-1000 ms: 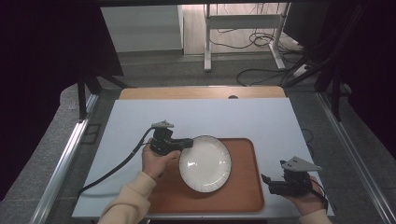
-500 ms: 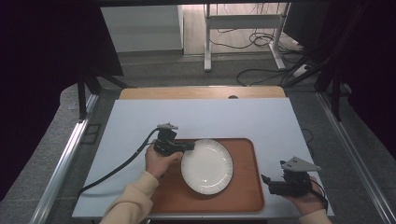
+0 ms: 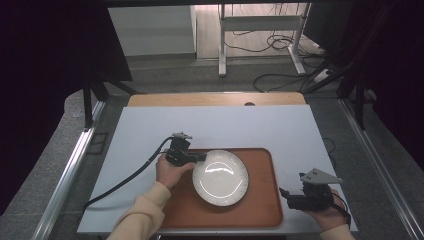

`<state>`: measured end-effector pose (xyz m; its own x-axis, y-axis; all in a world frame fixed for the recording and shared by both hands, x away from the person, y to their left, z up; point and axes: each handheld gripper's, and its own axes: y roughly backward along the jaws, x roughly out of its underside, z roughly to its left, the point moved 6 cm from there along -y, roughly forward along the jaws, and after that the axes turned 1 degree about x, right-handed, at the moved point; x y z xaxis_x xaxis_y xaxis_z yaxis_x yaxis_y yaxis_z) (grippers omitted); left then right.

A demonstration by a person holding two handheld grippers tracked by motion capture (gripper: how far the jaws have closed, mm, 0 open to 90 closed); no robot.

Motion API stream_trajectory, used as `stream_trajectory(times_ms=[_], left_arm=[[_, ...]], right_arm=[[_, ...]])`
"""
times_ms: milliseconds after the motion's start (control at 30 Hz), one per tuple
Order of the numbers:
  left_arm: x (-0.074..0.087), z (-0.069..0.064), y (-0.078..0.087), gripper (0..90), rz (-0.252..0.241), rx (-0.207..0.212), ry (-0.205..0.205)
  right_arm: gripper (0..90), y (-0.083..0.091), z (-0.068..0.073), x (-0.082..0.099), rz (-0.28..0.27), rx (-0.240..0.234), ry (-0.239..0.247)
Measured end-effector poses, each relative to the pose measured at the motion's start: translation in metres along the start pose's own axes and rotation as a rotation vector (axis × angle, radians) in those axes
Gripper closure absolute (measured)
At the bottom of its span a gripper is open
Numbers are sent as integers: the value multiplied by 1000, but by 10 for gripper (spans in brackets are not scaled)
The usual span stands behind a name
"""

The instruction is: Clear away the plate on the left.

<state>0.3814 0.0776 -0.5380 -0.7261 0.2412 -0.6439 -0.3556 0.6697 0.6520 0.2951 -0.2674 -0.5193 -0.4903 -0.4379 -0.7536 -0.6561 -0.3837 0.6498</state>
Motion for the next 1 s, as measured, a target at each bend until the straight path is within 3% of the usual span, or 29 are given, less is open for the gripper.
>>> stream_trajectory(times_ms=[100, 233, 333, 533, 667, 867, 1000], left_arm=[[2, 2, -2, 843, 13, -14, -5], [9, 11, -7, 840, 31, -14, 21], [13, 15, -11, 839, 52, -46, 15], [12, 15, -11, 808, 40, -32, 7], [10, 12, -9, 725, 24, -9, 2], [0, 8, 5, 510, -46, -25, -20], [-3, 3, 17, 406, -64, -30, -46]], right_arm=[[139, 0, 0, 0, 0, 0, 1], [139, 0, 1, 0, 3, -1, 2], [139, 0, 1, 0, 4, -3, 4], [139, -1, 1, 1, 7, -4, 2], [139, -1, 1, 1, 7, -5, 4], [139, -1, 0, 2, 9, -5, -1], [139, -2, -2, 4, 10, -8, -9]])
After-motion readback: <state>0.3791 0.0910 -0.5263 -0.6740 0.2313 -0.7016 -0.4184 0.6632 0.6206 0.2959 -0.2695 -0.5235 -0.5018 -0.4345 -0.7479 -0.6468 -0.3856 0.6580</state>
